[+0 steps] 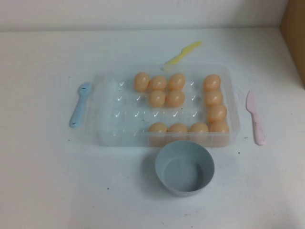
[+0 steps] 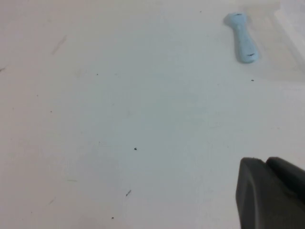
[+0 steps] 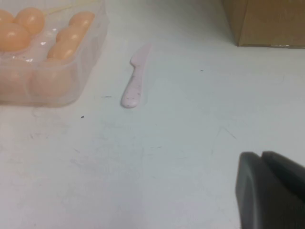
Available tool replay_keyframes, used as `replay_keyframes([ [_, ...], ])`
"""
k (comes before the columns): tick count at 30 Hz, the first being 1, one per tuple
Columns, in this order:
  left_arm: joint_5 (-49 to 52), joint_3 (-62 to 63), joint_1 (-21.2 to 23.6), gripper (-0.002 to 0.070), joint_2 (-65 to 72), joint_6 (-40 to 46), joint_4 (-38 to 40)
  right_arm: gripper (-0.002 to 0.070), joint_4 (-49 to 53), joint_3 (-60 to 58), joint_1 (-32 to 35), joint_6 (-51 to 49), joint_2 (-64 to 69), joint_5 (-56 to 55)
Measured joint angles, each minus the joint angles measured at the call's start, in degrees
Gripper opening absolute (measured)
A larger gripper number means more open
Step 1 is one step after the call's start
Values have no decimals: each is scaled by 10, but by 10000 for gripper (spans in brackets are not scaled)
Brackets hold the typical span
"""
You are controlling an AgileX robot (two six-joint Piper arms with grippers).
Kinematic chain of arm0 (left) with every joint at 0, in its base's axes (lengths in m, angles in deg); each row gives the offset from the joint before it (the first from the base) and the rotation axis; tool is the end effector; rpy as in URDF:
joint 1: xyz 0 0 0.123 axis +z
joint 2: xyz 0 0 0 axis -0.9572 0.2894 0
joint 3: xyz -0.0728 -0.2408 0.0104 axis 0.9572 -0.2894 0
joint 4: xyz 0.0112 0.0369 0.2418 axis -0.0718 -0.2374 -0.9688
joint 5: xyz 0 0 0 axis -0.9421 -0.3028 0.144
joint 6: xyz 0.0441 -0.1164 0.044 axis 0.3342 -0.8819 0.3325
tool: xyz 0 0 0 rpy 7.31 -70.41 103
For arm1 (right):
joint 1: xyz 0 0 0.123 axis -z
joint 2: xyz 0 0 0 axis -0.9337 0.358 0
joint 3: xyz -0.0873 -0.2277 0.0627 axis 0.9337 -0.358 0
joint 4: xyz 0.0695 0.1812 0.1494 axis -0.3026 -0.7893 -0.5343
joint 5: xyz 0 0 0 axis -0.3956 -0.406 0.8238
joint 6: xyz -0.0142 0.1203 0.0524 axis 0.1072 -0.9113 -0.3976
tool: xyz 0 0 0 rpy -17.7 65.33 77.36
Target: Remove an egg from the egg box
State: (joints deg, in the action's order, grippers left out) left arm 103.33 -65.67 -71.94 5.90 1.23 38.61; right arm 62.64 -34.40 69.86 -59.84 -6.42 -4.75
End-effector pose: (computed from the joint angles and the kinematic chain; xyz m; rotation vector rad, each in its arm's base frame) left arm 0.1186 0.0000 0.1602 0.0669 1.8682 0.0510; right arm 0.1185 0.0101 0.1620 -0.0250 1.8543 0.0915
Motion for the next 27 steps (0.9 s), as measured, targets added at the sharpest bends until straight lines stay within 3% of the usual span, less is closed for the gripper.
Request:
replay_keyframes([
  [27,0,0,-7,-4,0,0,0,-18,0,0,0,0,0,0],
])
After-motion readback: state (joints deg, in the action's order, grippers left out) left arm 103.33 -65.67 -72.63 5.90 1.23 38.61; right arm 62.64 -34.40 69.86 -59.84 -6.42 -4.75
